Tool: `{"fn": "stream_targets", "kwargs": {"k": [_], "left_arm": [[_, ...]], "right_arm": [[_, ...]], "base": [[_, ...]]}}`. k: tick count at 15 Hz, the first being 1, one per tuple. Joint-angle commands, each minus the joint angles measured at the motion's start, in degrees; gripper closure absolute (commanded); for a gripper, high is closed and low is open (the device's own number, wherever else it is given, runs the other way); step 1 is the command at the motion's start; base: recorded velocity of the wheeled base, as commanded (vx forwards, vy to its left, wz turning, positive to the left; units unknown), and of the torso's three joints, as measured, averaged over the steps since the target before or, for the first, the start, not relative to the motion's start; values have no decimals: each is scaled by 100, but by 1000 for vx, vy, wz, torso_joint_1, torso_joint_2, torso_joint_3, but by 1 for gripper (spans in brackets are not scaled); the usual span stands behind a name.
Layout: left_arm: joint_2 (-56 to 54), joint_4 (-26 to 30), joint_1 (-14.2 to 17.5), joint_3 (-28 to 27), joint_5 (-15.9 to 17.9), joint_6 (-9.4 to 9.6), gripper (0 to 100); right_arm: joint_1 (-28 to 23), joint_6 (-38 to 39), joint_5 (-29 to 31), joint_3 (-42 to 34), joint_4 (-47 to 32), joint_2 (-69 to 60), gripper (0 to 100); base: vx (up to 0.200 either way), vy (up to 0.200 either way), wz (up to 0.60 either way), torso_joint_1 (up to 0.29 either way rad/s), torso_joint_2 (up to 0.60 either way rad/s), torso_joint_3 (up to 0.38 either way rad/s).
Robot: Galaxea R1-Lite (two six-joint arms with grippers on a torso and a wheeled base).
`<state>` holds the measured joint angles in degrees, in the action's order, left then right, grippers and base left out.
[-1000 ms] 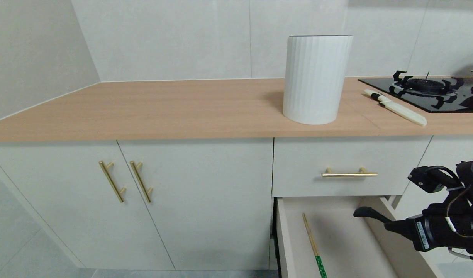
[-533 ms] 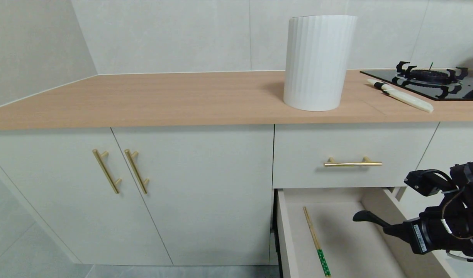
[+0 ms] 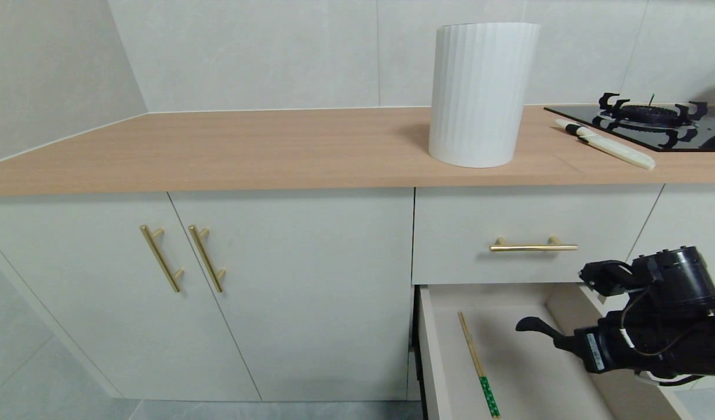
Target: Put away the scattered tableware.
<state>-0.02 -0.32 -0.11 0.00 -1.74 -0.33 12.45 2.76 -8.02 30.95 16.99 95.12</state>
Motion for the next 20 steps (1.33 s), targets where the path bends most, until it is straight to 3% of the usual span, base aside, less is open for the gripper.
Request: {"fn": "stream_targets", "kwargs": {"k": [1,9,20], "left_arm": [[2,-3,2,0,-1,-2,0],[2,-3,2,0,-1,-2,0],[2,-3,2,0,-1,-2,0]], "right_arm": [[188,454,380,-72,665,1219,100],[206,463,1075,-625,3794,3460,100],[276,454,1321,-582,4233,3865,100]], "base": [[0,0,0,0,0,0],[0,0,0,0,0,0],[0,0,0,0,0,0]]}}
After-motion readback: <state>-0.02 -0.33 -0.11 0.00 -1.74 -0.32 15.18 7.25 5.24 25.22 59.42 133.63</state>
